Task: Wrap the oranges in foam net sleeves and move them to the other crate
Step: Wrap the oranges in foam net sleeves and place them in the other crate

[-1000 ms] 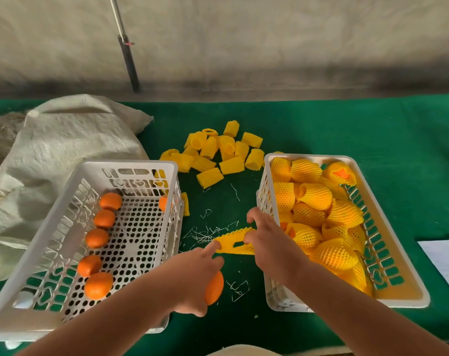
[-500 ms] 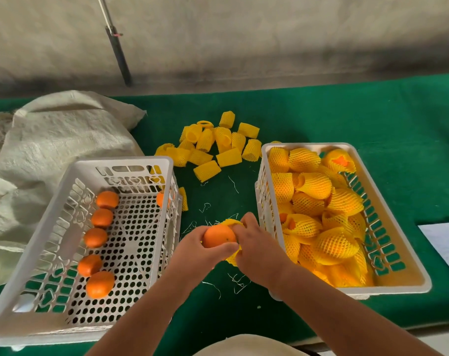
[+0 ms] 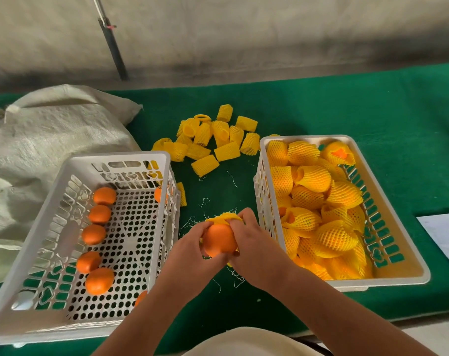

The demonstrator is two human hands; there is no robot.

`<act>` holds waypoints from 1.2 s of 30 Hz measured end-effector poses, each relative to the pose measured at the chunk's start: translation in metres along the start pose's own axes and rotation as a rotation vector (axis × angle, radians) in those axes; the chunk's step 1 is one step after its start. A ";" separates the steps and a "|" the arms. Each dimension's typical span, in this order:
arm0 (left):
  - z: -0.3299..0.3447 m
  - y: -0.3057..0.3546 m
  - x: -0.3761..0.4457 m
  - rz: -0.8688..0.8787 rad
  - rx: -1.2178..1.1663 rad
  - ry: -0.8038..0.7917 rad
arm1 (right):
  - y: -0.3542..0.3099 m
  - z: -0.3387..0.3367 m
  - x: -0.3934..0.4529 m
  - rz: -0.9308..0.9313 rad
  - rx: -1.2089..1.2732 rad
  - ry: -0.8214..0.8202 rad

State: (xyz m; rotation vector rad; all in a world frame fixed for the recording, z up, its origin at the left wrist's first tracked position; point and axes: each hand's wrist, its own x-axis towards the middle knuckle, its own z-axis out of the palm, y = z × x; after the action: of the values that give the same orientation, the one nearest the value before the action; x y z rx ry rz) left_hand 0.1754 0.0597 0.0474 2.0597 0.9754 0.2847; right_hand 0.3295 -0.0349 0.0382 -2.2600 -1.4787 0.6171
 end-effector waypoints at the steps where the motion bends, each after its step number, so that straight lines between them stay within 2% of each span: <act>1: 0.001 0.001 -0.002 0.008 0.045 0.054 | -0.002 0.000 -0.002 0.000 -0.003 0.016; 7: 0.011 0.007 -0.009 -0.007 0.233 0.268 | -0.018 0.000 -0.018 -0.068 -0.051 0.129; 14: 0.012 0.003 -0.009 0.001 0.032 0.311 | -0.032 0.001 -0.029 -0.054 -0.091 0.201; 21: 0.013 0.005 -0.010 0.106 0.197 0.353 | -0.043 0.002 -0.038 -0.063 -0.014 0.218; 27: 0.008 0.003 -0.007 0.089 0.183 0.408 | -0.053 0.001 -0.045 -0.220 0.140 0.122; 30: 0.004 -0.005 -0.007 0.122 0.175 0.429 | -0.052 -0.007 -0.046 -0.250 0.193 0.163; 34: 0.004 -0.007 -0.009 0.169 0.227 0.466 | -0.042 -0.014 -0.041 -0.113 0.401 0.402; 36: 0.006 -0.006 -0.009 0.214 0.242 0.480 | -0.039 -0.013 -0.033 0.016 0.455 0.303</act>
State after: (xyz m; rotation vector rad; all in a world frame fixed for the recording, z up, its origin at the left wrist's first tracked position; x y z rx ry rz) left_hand 0.1692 0.0514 0.0404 2.3779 1.1100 0.8405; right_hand 0.2952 -0.0516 0.0748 -1.9110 -1.0508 0.5236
